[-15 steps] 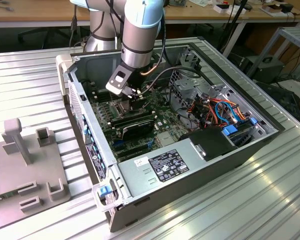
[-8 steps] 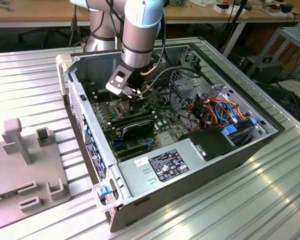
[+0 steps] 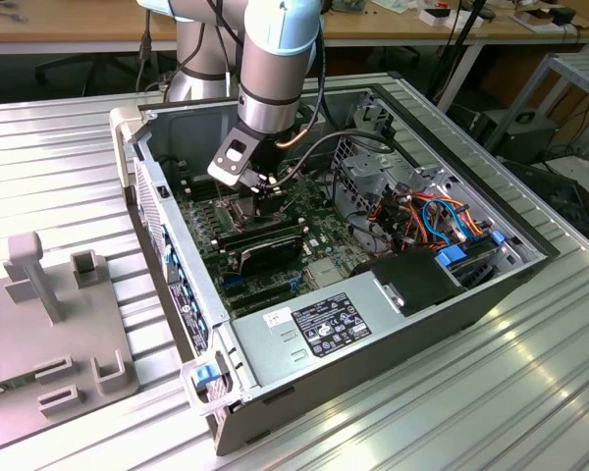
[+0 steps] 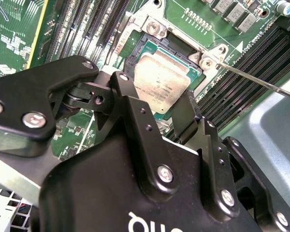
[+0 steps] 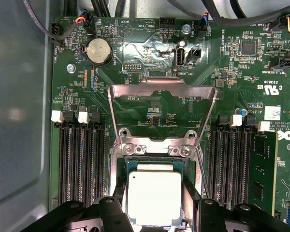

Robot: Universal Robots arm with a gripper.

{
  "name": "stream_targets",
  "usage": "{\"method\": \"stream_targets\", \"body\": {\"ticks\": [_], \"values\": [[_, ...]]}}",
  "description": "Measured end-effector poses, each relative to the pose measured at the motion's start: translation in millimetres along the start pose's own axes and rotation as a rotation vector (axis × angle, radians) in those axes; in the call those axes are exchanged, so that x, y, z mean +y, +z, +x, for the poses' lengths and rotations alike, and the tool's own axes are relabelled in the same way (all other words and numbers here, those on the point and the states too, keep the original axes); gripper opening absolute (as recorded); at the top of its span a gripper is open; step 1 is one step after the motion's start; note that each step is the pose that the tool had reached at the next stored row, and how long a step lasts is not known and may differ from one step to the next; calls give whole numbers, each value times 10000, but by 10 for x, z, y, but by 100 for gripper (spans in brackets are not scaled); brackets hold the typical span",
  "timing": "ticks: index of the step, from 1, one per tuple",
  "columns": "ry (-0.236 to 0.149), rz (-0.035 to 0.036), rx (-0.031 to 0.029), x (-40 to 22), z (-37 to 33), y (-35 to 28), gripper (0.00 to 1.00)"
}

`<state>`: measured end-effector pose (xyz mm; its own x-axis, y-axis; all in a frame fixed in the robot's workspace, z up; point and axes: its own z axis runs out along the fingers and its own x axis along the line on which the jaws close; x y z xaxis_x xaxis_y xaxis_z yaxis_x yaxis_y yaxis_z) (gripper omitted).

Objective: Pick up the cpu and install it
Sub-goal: 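Place the cpu into insertion slot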

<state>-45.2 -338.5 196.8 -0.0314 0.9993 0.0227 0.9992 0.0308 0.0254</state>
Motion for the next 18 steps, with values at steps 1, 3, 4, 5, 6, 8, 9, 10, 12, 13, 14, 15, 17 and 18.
{"method": "stream_targets", "body": {"ticks": [1,3,4,5,6,8,9,10,12,13,14,15,17,18], "values": [[0,0,0,0,0,0,55],[0,0,0,0,0,1,55],[0,0,0,0,0,1,55],[0,0,0,0,0,1,55],[1,0,0,0,0,1,55],[3,0,0,0,0,1,55],[4,0,0,0,0,1,55],[4,0,0,0,0,1,55],[4,-1,0,0,0,2,55],[3,0,-1,0,0,1,55],[3,0,-1,0,0,2,55],[3,0,0,0,0,2,55],[4,0,0,0,0,2,55],[3,0,0,0,0,2,55]]}}
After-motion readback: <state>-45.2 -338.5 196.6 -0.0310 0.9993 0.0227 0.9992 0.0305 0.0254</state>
